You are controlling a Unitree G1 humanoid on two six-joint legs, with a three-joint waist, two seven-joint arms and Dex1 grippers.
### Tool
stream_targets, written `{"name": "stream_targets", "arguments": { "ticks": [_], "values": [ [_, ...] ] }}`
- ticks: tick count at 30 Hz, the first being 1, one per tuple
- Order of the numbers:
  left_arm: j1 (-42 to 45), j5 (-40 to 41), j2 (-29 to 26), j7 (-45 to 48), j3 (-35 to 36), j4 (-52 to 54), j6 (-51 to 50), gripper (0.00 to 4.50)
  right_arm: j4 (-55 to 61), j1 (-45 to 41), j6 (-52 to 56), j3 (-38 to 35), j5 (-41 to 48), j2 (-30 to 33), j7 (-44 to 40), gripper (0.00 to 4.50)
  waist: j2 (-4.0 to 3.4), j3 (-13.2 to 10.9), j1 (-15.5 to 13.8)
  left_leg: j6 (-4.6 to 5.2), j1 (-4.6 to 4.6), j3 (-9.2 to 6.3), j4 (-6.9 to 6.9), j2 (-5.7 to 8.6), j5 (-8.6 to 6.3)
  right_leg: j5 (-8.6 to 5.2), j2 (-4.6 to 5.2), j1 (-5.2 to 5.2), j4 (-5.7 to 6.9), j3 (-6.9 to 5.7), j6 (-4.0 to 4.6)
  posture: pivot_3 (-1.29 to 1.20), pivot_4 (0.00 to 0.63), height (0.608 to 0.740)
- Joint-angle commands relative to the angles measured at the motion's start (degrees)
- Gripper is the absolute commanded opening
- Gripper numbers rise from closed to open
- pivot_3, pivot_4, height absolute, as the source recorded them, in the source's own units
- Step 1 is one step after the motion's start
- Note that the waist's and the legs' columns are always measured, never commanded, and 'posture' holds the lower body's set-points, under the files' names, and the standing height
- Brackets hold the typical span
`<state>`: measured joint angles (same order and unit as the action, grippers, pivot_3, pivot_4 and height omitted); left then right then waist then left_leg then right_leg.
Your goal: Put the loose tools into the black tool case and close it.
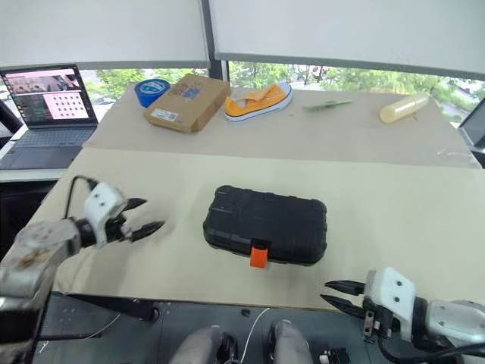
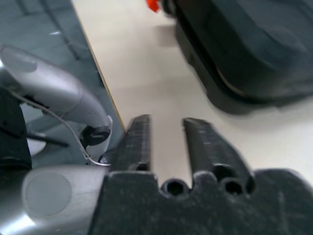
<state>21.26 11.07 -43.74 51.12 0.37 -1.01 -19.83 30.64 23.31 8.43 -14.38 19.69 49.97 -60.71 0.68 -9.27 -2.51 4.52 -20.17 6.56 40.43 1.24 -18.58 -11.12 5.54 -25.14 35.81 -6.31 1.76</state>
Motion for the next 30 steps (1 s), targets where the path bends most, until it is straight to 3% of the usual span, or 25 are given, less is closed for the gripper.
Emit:
{"name": "stream_targets", "arguments": {
  "ticks": [1,7,12,16,19,24,30],
  "values": [
    [13.32,-6.50,4.61,3.00,-7.42,-15.82,11.79,2.27,-1.49,-6.99,-0.21,6.41,-3.44,-0.03,0.82,0.00,0.03,0.01,-0.09,0.03,-0.03,0.00,0.01,0.01,0.01,0.02,0.01,-0.02,-0.03,0.01,0.04,0.00,0.150,0.731],
    [29.16,-12.34,14.46,3.76,-13.39,-37.06,23.45,0.11,-4.58,-14.55,1.15,13.04,-7.73,-0.71,2.89,0.00,0.23,-0.09,0.32,0.50,-0.33,-0.04,0.22,0.02,0.25,0.03,-0.03,-0.01,-0.14,-0.43,0.05,0.00,0.150,0.731],
    [32.37,-12.95,17.85,10.27,-15.45,-41.67,28.43,0.11,-7.65,-19.52,3.69,14.60,-11.82,-1.64,7.48,0.00,0.29,-0.12,1.26,0.50,-0.51,-0.07,0.41,-0.07,0.26,0.03,-0.02,-0.02,-0.13,-0.65,0.03,0.00,0.150,0.731],
    [28.93,-9.94,15.32,22.95,-16.79,-34.45,27.41,0.11,-11.06,-23.83,4.50,13.83,-14.92,-3.17,12.11,0.00,0.33,-0.16,1.95,0.48,-0.50,-0.10,0.48,-0.13,0.26,0.01,0.03,-0.05,-0.03,-0.66,0.01,0.00,0.150,0.731],
    [26.94,-8.71,13.40,26.87,-16.38,-29.48,24.69,0.11,-13.38,-25.03,4.31,12.64,-15.53,-3.80,13.91,0.00,0.33,-0.16,1.95,0.48,-0.51,-0.13,0.48,-0.13,0.25,0.01,0.09,-0.12,0.02,-0.66,0.02,0.00,0.150,0.731],
    [28.64,-7.49,13.28,26.64,-14.25,-27.08,21.74,0.11,-12.26,-22.51,4.78,8.94,-10.55,-1.82,9.30,0.00,0.32,-0.16,1.72,0.49,-0.60,-0.16,0.53,-0.09,0.26,0.00,0.12,-0.08,-0.01,-0.72,0.03,0.00,0.150,0.731],
    [32.90,-3.41,19.01,27.66,-15.73,-18.76,12.13,0.11,-9.12,-16.90,4.70,3.96,-3.64,3.52,0.16,0.00,0.32,-0.17,1.17,0.54,-0.93,-0.28,0.84,-0.12,0.27,0.00,0.14,-0.05,-0.04,-0.93,0.00,0.00,0.150,0.731]
  ]
}}
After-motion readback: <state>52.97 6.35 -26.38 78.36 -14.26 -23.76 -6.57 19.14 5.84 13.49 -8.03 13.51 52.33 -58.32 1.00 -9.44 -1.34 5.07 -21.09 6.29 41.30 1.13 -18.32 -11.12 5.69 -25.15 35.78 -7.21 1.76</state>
